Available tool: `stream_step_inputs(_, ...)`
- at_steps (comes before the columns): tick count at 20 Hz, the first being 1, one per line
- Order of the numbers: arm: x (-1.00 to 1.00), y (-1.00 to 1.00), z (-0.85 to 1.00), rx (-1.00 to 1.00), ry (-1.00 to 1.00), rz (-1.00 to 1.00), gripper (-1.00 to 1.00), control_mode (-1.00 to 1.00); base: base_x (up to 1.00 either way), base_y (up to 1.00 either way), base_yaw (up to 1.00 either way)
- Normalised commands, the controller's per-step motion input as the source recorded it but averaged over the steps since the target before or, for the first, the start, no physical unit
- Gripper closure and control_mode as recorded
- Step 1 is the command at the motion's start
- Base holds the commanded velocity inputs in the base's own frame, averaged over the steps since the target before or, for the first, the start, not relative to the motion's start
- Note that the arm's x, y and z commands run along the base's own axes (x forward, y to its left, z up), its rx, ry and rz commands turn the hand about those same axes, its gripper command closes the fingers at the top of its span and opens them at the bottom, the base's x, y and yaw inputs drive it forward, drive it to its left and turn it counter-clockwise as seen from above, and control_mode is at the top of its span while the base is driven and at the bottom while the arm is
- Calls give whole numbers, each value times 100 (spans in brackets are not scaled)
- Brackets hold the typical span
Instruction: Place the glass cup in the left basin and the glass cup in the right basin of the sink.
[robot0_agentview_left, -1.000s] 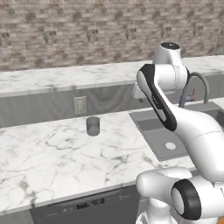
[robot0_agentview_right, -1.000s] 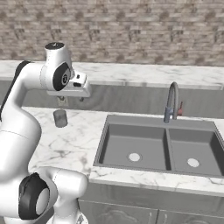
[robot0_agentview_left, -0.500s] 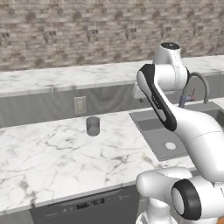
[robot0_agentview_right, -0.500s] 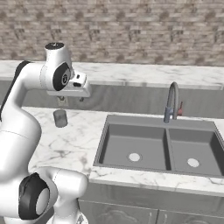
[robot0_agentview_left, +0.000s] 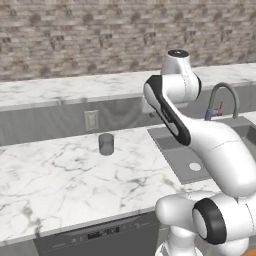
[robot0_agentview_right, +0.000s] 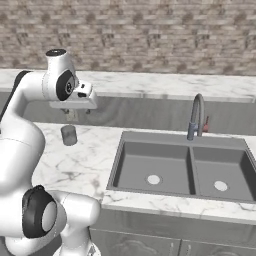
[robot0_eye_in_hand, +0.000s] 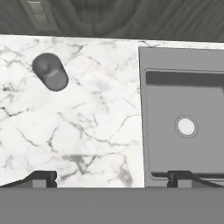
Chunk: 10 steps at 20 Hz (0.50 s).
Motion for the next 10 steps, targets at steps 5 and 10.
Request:
stream_step_inputs(5,27,28,-6,0,2,0,-100,-100,0,0,0)
stream_step_inputs(10,8,21,-12,4,6,0,-100,-100,0,0,0)
